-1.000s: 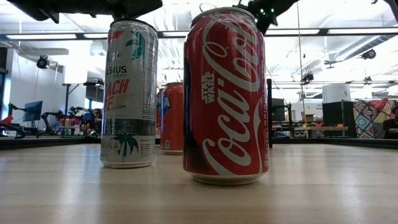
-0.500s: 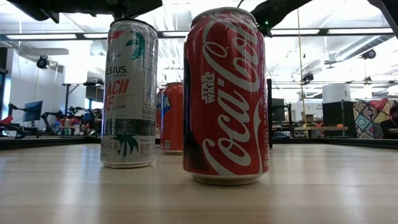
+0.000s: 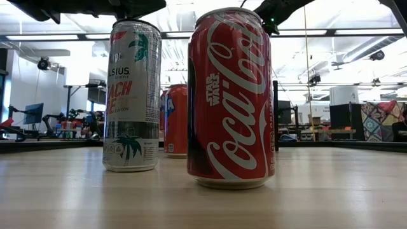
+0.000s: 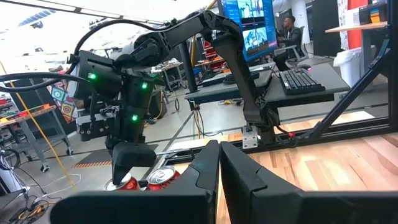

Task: Place canned beverage on shelf
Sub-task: Put the top red soda can on the shelf aligned with the other red soda can

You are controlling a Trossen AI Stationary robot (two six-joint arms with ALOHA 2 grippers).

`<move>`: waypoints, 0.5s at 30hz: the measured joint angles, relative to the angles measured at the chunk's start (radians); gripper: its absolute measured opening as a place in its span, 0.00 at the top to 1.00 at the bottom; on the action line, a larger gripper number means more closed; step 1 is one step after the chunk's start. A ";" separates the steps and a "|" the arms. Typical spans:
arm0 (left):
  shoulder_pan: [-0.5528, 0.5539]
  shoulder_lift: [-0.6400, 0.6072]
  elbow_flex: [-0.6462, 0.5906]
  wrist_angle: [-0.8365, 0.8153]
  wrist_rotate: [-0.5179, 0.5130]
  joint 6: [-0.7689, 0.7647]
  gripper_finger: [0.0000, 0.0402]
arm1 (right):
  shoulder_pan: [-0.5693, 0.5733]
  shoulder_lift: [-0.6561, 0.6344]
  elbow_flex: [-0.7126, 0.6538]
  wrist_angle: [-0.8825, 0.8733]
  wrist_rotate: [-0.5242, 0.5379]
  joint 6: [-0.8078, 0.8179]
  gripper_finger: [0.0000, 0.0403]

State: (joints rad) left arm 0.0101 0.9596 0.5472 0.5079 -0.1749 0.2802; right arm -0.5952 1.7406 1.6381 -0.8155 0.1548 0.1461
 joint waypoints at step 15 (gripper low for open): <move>0.000 0.000 0.000 0.000 0.000 0.000 1.00 | 0.047 -0.022 -0.001 -0.072 -0.009 0.040 0.98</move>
State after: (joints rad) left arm 0.0097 0.9596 0.5472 0.5079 -0.1753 0.2801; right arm -0.5480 1.7187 1.6371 -0.8879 0.1459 0.1859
